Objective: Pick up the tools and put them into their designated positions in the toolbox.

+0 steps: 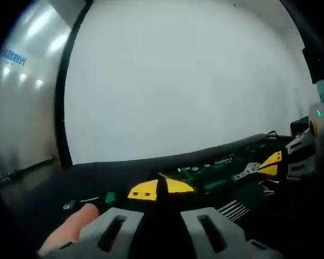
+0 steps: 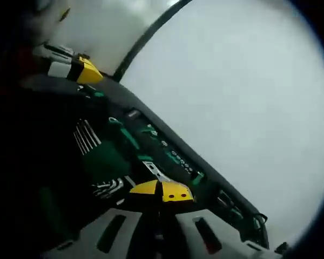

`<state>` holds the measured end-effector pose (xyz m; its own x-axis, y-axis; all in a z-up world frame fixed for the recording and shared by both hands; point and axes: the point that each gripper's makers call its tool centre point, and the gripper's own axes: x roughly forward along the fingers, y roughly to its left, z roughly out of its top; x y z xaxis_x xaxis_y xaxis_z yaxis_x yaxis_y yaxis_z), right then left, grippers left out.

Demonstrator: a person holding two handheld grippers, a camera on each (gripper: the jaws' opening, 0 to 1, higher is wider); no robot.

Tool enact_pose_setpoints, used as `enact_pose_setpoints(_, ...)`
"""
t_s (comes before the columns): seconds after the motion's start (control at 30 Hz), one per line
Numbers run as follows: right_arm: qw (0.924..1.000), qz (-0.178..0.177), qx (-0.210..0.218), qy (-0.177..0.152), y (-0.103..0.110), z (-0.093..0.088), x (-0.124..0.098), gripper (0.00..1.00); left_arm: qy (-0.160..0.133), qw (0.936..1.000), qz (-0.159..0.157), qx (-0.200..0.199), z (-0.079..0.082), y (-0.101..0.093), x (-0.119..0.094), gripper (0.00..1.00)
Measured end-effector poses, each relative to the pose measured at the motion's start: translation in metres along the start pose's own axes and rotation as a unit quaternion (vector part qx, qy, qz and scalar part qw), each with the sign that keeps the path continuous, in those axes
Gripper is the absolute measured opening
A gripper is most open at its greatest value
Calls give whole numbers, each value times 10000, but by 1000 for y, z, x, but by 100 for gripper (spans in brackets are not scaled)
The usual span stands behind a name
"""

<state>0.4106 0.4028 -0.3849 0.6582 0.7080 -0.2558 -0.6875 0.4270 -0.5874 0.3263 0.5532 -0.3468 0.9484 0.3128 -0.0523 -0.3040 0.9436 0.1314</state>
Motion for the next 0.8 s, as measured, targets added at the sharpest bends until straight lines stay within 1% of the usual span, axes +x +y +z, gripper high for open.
enact_pose_setpoints(0.03, 9999, 0, -101, -32, 0, 0, -2, 0, 10, 10000, 1, 27, 0, 0, 0, 6)
enact_pose_setpoints(0.07, 10000, 30, -49, -51, 1, 2, -2, 0, 18, 10000, -3, 47, 0, -1, 0, 6)
enact_pose_setpoints(0.1, 9999, 20, 158, -26, -2, -1, -1, 0, 18, 10000, -5, 70, 0, -1, 0, 6)
enact_pose_setpoints(0.17, 9969, 46, 784, 45, -3, -4, -2, 0, 14, 9999, -4, 133, 0, -3, 0, 6)
enact_pose_setpoints(0.23, 9951, 328, 936, -33, -2, -4, -2, 0, 30, 9998, 5, 192, 0, -3, 1, 6)
enact_pose_setpoints(0.27, 9920, 276, 1227, 135, -7, -10, -5, 0, 36, 9998, 5, 200, 0, -2, 2, 6)
enact_pose_setpoints(0.3, 9926, 215, 1184, 138, -9, -12, -6, 0, 38, 9998, -4, 197, 0, -2, 3, 6)
enact_pose_setpoints(0.33, 9943, 199, 1052, 13, -6, -10, -7, 0, 37, 9998, -16, 197, 0, -2, 3, 6)
enact_pose_setpoints(0.37, 9959, -1, 901, 76, -7, -9, -8, 0, 36, 9998, -19, 199, 0, -2, 4, 6)
enact_pose_setpoints(0.4, 9966, 146, 817, -17, 3, -2, -8, 0, 39, 9998, -8, 216, 0, -2, 3, 6)
enact_pose_setpoints(0.43, 9957, -33, 915, 127, 2, -4, -10, 0, 47, 9997, 0, 248, 0, -2, 4, 6)
enact_pose_setpoints(0.47, 9951, 129, 980, 3, 9, 2, -9, 0, 50, 9996, 7, 270, 0, -2, 4, 6)
enact_pose_setpoints(0.5, 9897, 162, 1424, -31, 15, 5, -9, 0, 52, 9996, 15, 279, 0, -2, 4, 6)
enact_pose_setpoints(0.53, 9901, 152, 1396, 65, 16, 1, -7, 0, 55, 9996, 17, 279, 0, -1, 4, 6)
enact_pose_setpoints(0.57, 9908, 316, 1313, 22, 23, 3, -5, 0, 57, 9996, 14, 273, -1, -1, 4, 6)
enact_pose_setpoints(0.6, 9908, 265, 1326, -4, 24, 4, -6, 0, 57, 9997, 5, 257, -1, -1, 5, 6)
enact_pose_setpoints(0.63, 9940, 167, 1079, 50, 22, 2, -6, 0, 54, 9997, 0, 251, -1, -1, 5, 6)
enact_pose_setpoints(0.67, 9972, 239, 694, -103, 25, 6, -5, 0, 54, 9997, -6, 258, -1, -2, 5, 6)
enact_pose_setpoints(0.7, 9978, 149, 636, 74, 19, -1, -5, 0, 62, 9997, -12, 256, -1, -2, 5, 6)
enact_pose_setpoints(0.73, 9963, 78, 854, 27, 12, 2, -5, 0, 70, 9997, -21, 251, -2, -2, 5, 6)
enact_pose_setpoints(0.77, 9910, -59, 1331, -131, -2, 7, -9, 0, 71, 9996, -30, 261, -2, -3, 5, 6)
enact_pose_setpoints(0.8, 9809, 52, 1929, -257, -6, 11, -8, 0, 59, 9996, -46, 277, -1, -4, 5, 6)
